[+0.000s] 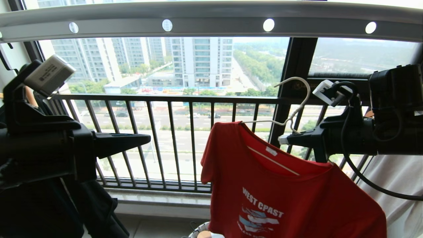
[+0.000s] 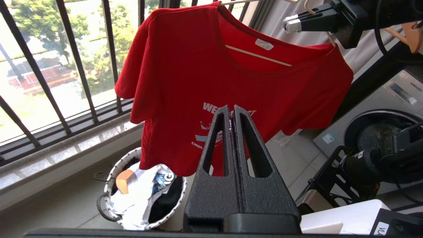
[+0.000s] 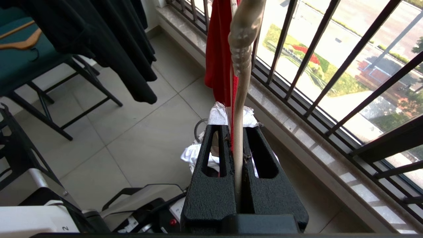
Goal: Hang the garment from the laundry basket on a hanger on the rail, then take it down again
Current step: Take the clothes off the clothes rack
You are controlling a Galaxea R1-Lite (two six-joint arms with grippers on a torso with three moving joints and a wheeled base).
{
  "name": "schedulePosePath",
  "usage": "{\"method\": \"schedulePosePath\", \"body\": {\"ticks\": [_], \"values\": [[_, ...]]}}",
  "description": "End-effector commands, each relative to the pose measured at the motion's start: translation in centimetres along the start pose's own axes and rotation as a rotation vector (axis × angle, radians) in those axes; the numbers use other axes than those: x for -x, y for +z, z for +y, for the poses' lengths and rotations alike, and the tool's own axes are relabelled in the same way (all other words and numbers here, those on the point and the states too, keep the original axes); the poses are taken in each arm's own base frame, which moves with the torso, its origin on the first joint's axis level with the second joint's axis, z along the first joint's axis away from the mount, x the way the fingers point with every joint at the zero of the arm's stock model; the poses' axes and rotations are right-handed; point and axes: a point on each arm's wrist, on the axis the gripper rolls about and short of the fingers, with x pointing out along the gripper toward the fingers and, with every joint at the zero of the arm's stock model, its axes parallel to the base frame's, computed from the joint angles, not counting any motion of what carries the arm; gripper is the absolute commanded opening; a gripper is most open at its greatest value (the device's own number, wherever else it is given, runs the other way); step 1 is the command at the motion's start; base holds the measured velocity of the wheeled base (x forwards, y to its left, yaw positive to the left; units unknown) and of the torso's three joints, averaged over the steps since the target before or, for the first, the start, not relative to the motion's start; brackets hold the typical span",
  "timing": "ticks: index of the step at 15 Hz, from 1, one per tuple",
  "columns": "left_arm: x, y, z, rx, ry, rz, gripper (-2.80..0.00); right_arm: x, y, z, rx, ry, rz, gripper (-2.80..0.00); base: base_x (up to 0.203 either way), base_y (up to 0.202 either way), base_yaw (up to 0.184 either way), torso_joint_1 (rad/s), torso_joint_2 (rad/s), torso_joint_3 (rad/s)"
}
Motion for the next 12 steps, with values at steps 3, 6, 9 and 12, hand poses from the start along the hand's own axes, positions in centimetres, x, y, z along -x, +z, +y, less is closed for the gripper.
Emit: {"method": "schedulePosePath", "body": {"ticks": [3,6,9,12], "values": [[-12.4,-1.8,2.4,0.085,-0.011,0.210,-2.80,-1.7,0.1,0.1,-0.069,0.026,-0.022,-2.80,0.000,0.000,0.000,0.000,0.00,0.000],[-15.2,-2.9,1.3,0.064,0.082,0.227,0.00,-1.9,0.1,0.3,-0.070,0.034,-0.018,-2.80,0.000,0.000,0.000,0.000,0.00,0.000],[-16.6,-3.4,0.2,0.053,0.144,0.223,0.00,-1.7,0.2,0.5,-0.065,0.038,-0.022,-2.80,0.000,0.000,0.000,0.000,0.00,0.000],[-17.9,-3.4,-1.3,0.063,0.236,0.146,0.00,-1.8,0.1,0.7,-0.066,0.044,-0.018,-2.80,0.000,0.000,0.000,0.000,0.00,0.000]]}}
